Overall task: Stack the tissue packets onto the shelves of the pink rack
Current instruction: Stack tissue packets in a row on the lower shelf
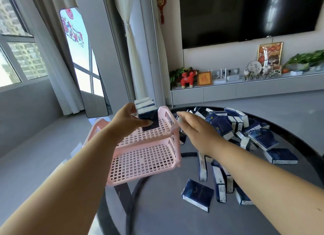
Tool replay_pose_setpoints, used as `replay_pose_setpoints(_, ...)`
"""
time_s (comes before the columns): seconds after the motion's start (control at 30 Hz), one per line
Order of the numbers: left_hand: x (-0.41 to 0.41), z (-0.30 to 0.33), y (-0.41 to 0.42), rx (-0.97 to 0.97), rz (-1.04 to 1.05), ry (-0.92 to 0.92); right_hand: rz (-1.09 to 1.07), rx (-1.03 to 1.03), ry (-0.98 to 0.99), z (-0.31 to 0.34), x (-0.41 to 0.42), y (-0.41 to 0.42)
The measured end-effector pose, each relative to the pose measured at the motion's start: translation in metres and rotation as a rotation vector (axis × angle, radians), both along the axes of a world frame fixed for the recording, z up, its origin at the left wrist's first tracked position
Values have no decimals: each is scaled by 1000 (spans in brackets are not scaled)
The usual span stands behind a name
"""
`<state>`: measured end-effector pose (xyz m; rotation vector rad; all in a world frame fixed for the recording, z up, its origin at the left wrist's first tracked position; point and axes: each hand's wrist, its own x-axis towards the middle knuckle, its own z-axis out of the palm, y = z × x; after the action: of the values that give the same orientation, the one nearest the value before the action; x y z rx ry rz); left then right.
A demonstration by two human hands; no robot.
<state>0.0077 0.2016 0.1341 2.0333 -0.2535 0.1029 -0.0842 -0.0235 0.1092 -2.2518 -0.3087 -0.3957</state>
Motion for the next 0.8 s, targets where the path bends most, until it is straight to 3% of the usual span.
replay_pose_setpoints(0.33, 1, -10, -9, -131, -79, -34, 34, -77, -71, -18, 14, 12)
replay_pose_setpoints(0.5, -48, -10, -4, -208, -192, -28, -36, 94, -150, -22, 2, 21)
replay_pose_setpoints(0.8, -104, -71, 14, -64, -257, 74, -63, 387, -167, -61, -49, 48)
